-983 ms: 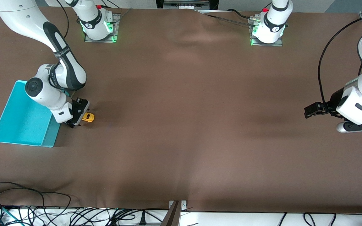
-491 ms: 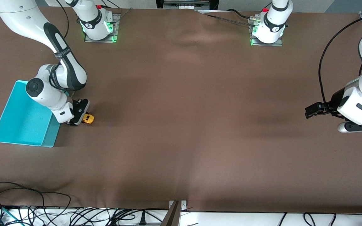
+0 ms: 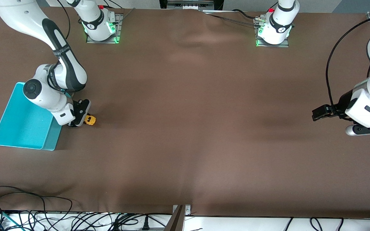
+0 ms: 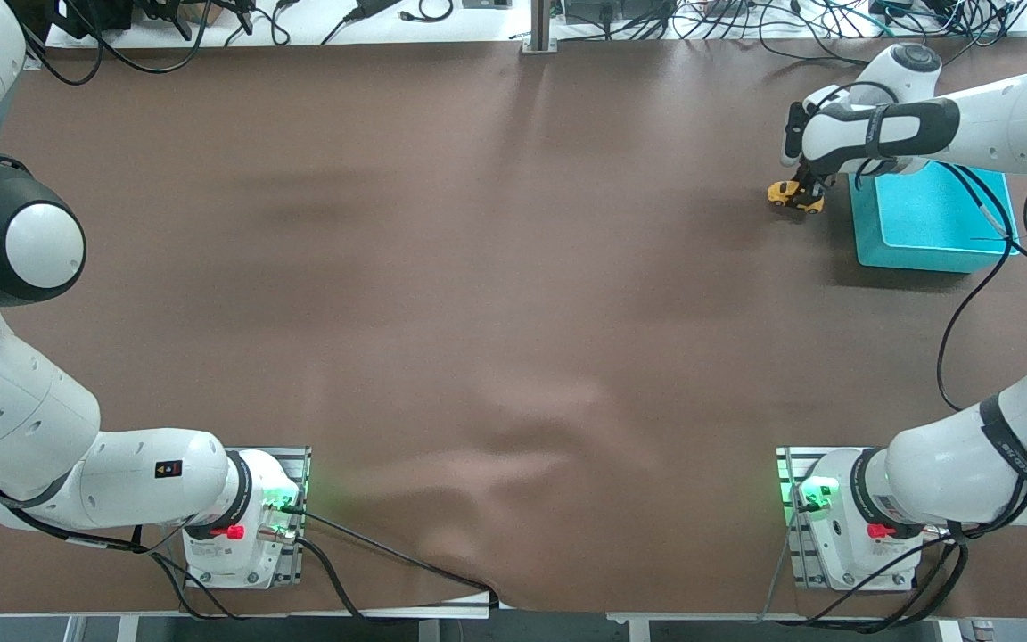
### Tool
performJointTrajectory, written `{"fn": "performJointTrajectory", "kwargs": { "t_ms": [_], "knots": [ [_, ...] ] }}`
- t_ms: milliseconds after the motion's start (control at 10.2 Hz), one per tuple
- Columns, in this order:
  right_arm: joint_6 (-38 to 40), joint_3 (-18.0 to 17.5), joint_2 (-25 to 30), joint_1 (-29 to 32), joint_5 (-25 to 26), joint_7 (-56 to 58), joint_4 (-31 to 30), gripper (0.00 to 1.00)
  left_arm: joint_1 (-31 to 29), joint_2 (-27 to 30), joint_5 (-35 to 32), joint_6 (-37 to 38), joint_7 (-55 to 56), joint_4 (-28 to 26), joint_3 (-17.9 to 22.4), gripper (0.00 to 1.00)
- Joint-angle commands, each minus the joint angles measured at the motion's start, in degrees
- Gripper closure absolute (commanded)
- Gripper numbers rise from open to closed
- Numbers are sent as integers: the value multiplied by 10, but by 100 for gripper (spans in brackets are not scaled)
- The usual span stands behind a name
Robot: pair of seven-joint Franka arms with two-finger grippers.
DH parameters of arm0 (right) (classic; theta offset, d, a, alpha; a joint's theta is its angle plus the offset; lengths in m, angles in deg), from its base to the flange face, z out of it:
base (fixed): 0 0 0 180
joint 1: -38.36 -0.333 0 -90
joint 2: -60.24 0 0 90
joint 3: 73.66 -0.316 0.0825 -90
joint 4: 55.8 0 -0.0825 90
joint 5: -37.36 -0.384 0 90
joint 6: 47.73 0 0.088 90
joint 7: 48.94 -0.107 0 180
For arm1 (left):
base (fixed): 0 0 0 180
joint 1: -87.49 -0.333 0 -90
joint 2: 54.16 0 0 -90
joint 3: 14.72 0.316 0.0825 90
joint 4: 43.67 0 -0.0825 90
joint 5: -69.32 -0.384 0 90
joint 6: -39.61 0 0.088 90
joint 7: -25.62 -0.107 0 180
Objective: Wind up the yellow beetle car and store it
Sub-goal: 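Lower the right gripper and grasp the yellow car, then carry the car into the cyan bin with the right gripper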
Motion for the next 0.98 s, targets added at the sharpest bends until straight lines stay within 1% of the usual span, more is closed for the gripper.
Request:
{"fn": "performJointTrajectory", "kwargs": {
  "t_ms": [0, 197, 393, 590, 786, 885],
  "knots": [
    [75, -18, 76, 6, -9, 13, -7, 100, -3, 4, 19, 7, -12, 2, 2, 0],
    [112, -18, 116, 6, -8, 24, -6, 100, -4, 4, 19, 7, -12, 2, 2, 0],
    [155, -18, 151, 34, -5, 88, -6, 100, -4, 4, 19, 7, -12, 2, 2, 0],
    [178, -18, 161, 82, -4, 204, -4, 100, -3, 4, 19, 7, -12, 2, 2, 0],
    [177, -18, 150, 128, 0, 309, 6, 100, -4, 4, 19, 7, -12, 2, 2, 0],
    [175, -19, 149, 153, 14, 350, 9, 100, -3, 3, 19, 7, -12, 2, 2, 0]
  ]
}}
